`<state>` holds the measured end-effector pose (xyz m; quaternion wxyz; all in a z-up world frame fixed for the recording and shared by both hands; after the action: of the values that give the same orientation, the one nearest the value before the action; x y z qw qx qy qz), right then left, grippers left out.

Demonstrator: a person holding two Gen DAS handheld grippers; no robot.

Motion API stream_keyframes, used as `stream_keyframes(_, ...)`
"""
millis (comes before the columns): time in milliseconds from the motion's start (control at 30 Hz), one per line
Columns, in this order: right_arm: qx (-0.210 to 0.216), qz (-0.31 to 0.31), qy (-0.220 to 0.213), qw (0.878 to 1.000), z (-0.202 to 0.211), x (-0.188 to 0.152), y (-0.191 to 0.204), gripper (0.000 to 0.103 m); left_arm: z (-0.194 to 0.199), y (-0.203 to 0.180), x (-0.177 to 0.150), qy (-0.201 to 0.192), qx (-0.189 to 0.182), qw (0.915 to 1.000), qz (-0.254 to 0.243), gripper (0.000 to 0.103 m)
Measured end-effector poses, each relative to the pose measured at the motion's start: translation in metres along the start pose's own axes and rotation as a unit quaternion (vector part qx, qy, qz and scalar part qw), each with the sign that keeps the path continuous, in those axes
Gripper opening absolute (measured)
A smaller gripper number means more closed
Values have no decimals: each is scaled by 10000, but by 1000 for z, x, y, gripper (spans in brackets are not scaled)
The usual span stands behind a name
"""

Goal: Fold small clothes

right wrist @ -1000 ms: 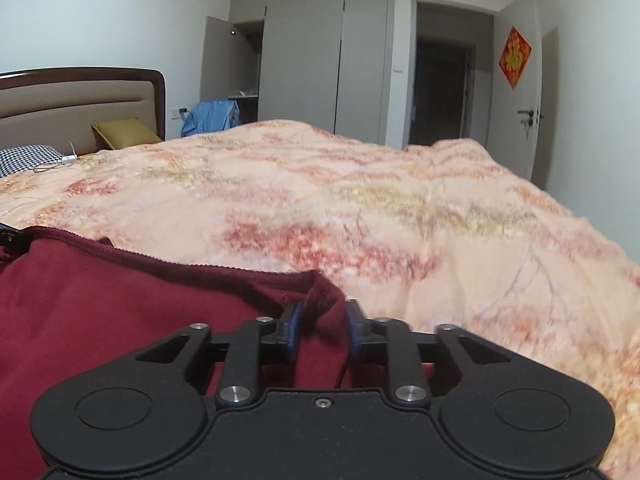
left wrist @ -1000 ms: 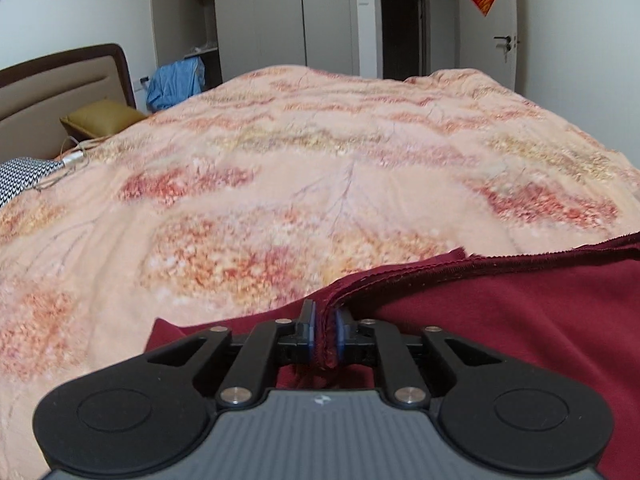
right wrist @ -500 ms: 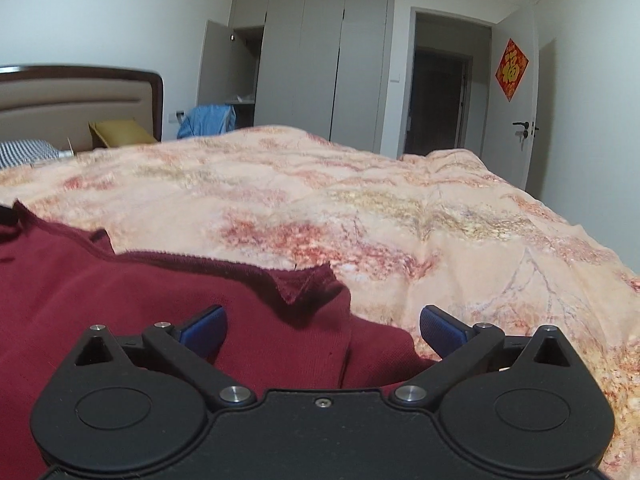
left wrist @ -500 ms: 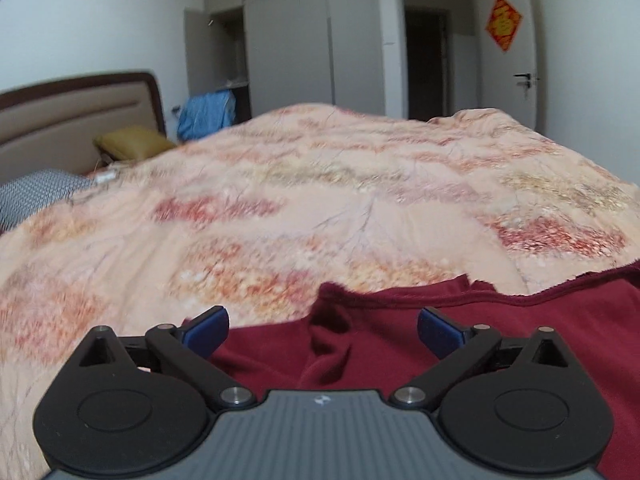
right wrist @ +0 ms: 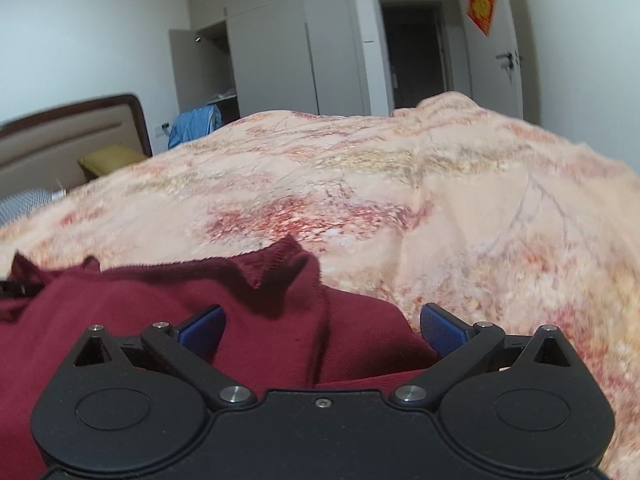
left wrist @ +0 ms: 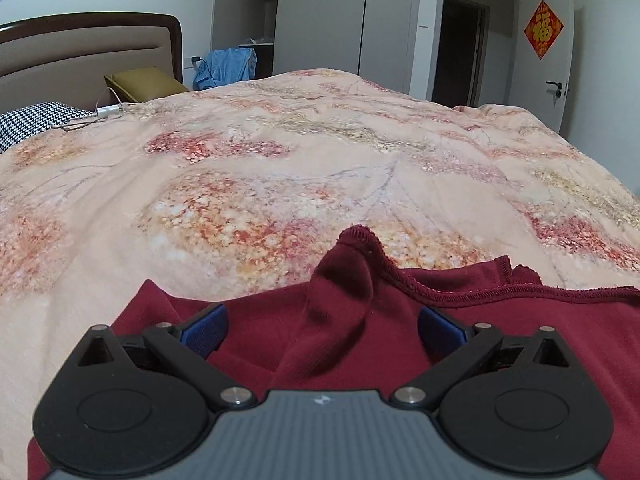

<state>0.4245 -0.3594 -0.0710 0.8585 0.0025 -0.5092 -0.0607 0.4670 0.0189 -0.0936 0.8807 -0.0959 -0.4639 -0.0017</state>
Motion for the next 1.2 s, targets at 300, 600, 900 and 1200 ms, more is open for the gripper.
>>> stream_keyframes(300,209,-330,50,9992,1,1,-7,102,1,-3,-1,-96,52,9999,-57,103)
stream_keyframes(600,212,-332,44,9992,1,1,-7,102,3,-2,-2,-169,-3,9999,-20,103)
stream_keyframes(900,174,-299,19,9994,4,1,-8,102,7,-1,-3,-277,-75,9996,48,103)
stream_keyframes(1200,192,-284,203,9992,5,5,-5,102,8,-2,1,-138,-41,9999,57,103)
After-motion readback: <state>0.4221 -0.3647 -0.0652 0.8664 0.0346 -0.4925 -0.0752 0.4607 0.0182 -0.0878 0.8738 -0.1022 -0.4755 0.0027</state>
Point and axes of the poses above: each gripper's, at about its wrist camera, not at the fingertips, and z roughly against the way its jaws point, y to its left, x to its top, the point moved 6 cm from there along -z, roughly the way its jaws point, and after that the axes turned 11 degrees about -x, right-handed, at the moved point
